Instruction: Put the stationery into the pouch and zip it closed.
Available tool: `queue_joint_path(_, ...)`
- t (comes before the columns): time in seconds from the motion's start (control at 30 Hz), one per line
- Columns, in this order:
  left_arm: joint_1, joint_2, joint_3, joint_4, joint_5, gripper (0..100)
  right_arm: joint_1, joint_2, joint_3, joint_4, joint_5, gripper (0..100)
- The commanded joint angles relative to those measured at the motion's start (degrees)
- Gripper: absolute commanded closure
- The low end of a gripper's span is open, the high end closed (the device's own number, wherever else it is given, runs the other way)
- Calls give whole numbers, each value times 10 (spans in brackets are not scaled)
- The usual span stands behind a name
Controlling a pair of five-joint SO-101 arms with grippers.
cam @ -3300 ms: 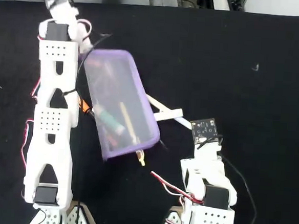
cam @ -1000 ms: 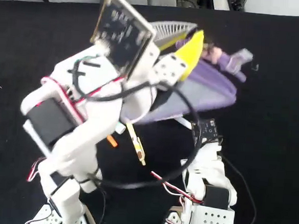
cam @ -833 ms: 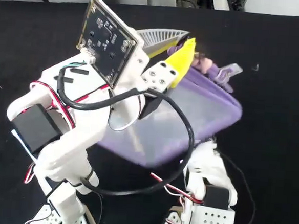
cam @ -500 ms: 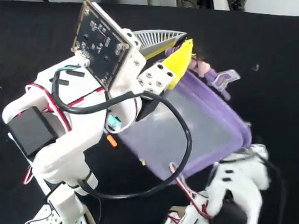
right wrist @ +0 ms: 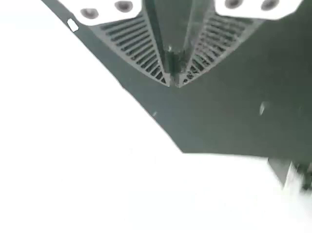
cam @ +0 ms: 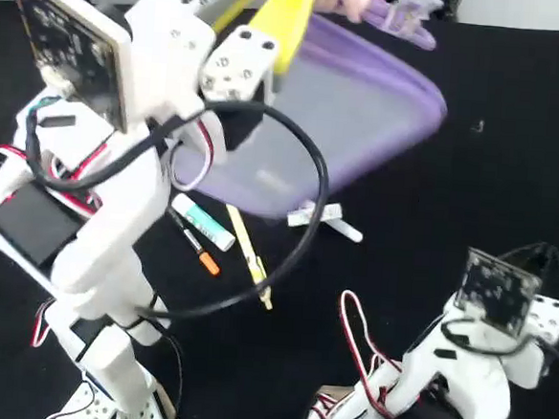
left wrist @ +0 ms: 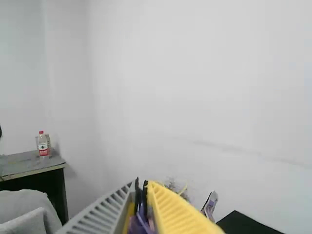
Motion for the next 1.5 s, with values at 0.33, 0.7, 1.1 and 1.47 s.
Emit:
queue_joint_path(0.33,-11,0,4,63,36,971,-154,163,-359,55,-116,790)
queue_joint_path(0.7,60,-6,-8,162,38,971,-341,446,-778,229,-164,789)
queue_joint_path(1.1,81,-9,-20,161,115,971,-538,515,-888,351,-161,787)
queue_joint_path(1.47,82,-118,-14,99,224,971,-538,517,-842,331,-69,787)
